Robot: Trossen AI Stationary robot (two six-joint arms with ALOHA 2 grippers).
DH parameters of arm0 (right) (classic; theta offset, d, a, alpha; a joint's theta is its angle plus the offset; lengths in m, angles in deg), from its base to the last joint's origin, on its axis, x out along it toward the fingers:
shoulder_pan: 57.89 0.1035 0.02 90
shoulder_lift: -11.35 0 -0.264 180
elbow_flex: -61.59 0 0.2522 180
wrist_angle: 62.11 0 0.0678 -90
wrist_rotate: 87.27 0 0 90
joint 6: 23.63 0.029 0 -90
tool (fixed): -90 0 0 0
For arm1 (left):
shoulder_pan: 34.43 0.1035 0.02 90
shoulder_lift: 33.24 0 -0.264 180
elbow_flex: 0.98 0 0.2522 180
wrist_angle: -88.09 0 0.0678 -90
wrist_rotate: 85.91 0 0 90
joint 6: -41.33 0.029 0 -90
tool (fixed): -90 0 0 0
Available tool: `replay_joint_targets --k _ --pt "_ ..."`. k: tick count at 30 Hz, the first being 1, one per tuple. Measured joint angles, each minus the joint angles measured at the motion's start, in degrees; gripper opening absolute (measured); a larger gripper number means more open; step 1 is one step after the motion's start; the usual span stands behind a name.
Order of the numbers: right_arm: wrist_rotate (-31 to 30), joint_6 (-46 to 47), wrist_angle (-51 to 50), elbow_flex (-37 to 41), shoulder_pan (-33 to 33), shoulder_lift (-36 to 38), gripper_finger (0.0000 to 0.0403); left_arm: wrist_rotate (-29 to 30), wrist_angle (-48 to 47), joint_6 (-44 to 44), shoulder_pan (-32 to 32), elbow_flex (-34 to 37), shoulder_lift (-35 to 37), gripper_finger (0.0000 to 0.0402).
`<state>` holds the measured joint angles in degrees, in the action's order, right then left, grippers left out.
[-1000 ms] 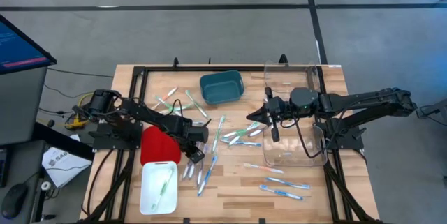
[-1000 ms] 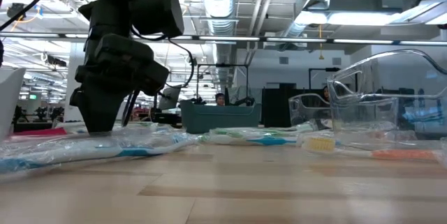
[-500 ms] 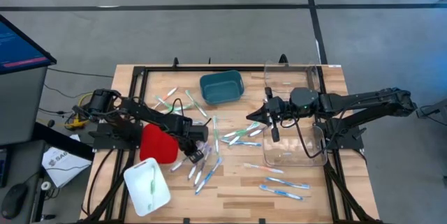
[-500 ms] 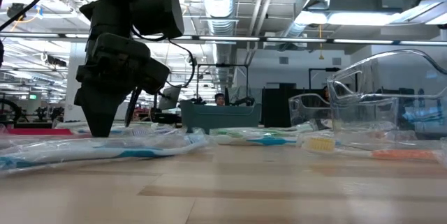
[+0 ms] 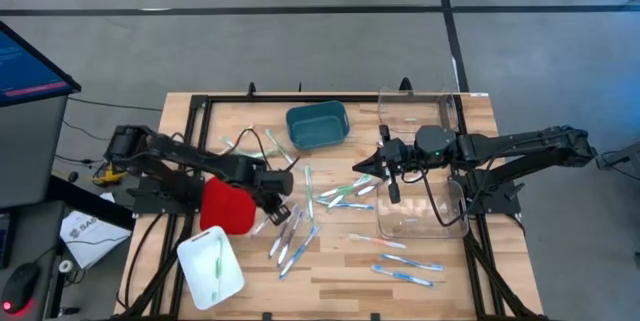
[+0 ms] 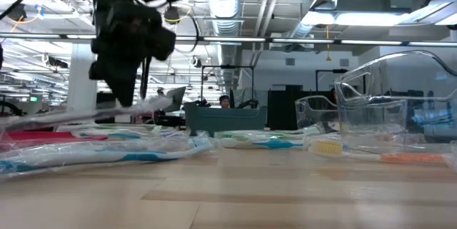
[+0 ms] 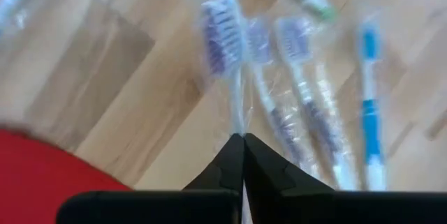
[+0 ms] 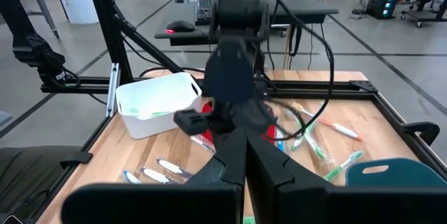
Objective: Pick & Place Toothbrushes
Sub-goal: Put the purple toothbrush into the top transparent bin
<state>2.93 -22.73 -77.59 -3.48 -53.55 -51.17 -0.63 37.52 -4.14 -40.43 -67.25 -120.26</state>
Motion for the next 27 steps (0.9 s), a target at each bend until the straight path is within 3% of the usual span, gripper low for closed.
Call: replay_joint_targets --k 9,15,27 --pt "-0.02 -1.07 0.0 0.0 0.0 0.0 0.0 9.6 1.41 1.54 -0.45 -0.02 9.95 0.0001" --pt "-0.02 -1.04 0.13 0.0 0.0 -0.04 0.0012 12.87 12.88 8.4 -0.72 -0.07 15.53 0.0001" --pt "0.0 -1.91 0.33 0.02 0.57 -1.72 0.0123 13.15 39.88 28.66 -1.78 -0.13 17.28 0.0"
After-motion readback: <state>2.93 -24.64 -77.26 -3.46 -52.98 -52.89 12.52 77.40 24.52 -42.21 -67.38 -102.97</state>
